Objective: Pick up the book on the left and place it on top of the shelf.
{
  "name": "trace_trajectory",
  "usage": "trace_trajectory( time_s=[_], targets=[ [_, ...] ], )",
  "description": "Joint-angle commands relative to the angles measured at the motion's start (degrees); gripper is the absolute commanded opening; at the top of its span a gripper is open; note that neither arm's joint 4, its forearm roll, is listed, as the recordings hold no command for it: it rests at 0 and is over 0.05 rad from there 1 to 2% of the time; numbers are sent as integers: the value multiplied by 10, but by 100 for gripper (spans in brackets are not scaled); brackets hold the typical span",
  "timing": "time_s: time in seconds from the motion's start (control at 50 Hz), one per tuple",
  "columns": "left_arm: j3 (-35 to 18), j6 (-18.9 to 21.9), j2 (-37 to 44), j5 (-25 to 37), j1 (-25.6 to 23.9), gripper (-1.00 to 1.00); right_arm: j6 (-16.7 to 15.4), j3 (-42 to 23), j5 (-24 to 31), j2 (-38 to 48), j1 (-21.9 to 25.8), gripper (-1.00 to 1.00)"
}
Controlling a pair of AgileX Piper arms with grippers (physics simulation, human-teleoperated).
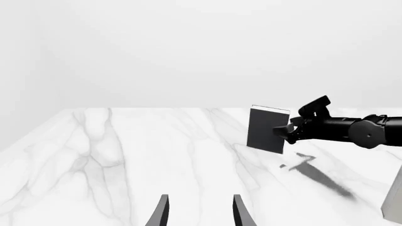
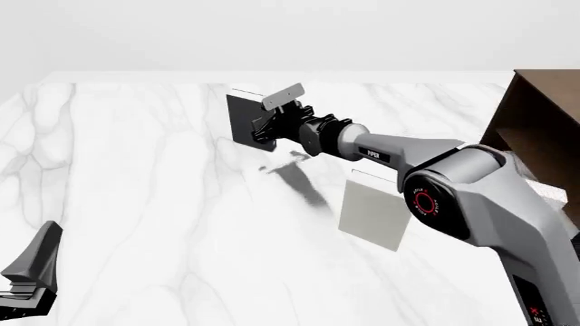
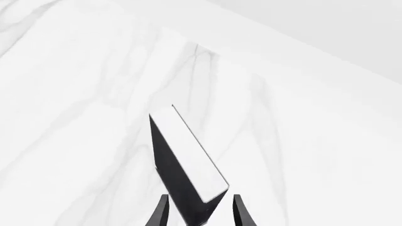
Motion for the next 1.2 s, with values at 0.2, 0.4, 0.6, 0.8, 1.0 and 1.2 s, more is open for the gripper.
trace_trajectory(
  time_s=[0.2, 0.4, 0.6, 0.8, 1.0, 1.2],
  targets=[
    [0, 0, 0, 0, 0, 100, 0, -48, 21, 33, 0, 100],
    [0, 0, 0, 0, 0, 100, 4, -51, 21, 33, 1, 100],
    [0, 0, 0, 0, 0, 100, 8, -50, 18, 28, -1, -100],
    [0, 0, 0, 0, 0, 100, 17, 23, -25, -23, 5, -100],
    [0, 0, 0, 0, 0, 100, 20, 146, -79, -134, 10, -100],
    [0, 0, 0, 0, 0, 100, 16, 245, -111, -234, 4, -100]
  ],
)
